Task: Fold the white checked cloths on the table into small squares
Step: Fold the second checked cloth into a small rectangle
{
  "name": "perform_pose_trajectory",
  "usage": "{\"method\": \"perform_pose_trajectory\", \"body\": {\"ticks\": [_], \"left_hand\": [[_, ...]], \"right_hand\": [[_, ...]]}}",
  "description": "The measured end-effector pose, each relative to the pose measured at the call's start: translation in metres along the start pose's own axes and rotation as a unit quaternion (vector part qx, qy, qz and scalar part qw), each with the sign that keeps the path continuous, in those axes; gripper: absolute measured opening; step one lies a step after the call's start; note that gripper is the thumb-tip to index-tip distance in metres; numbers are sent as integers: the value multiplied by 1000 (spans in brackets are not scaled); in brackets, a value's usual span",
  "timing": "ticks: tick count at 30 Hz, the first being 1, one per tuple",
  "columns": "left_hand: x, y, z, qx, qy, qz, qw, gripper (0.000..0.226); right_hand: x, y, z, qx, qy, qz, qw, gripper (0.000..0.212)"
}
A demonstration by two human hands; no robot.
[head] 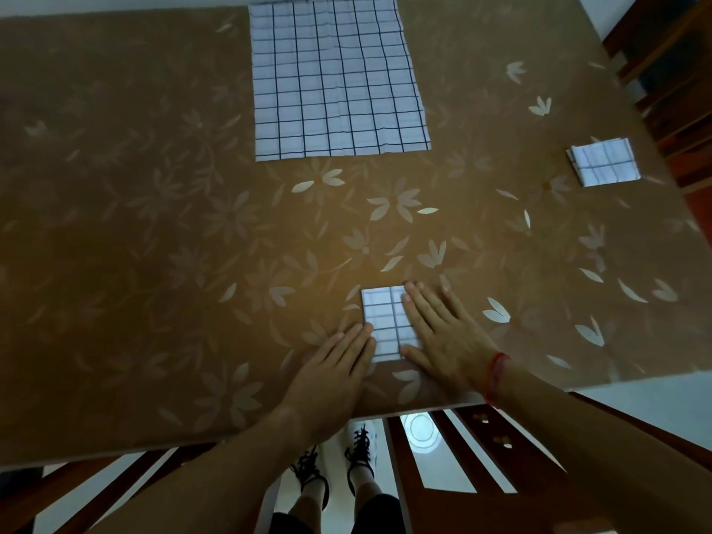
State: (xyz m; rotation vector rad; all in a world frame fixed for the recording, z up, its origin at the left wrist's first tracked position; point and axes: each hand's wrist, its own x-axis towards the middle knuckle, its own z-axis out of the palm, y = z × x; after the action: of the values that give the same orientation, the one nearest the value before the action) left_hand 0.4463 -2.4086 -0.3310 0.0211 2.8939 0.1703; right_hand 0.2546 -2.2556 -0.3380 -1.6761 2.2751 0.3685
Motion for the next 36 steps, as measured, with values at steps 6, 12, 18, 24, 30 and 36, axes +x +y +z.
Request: {"method": "perform_pose_trajectory", "body": {"ticks": [6,12,18,24,30,36], "left_hand": [[7,2,-16,-166,49,-38,984,50],[25,7,-56,-569,126,-292,758,23],[46,7,-60,-732,141,-420,517,18],[50,9,-62,-758,145,-432,467,13],[49,12,-65,-764,151,-426,460,18],[48,12,-67,-757,150,-412,485,22]], "right_hand": [[0,4,-10,92,-3,-7,996,77],[-13,-7,-58,510,138,170,832,39],[-15,-14,-48,692,140,317,634,29],[-14,-20,-52,723,109,284,620,50],[-10,-21,-61,742,110,268,604,46],[-10,-25,-57,748,115,279,591,41]]}}
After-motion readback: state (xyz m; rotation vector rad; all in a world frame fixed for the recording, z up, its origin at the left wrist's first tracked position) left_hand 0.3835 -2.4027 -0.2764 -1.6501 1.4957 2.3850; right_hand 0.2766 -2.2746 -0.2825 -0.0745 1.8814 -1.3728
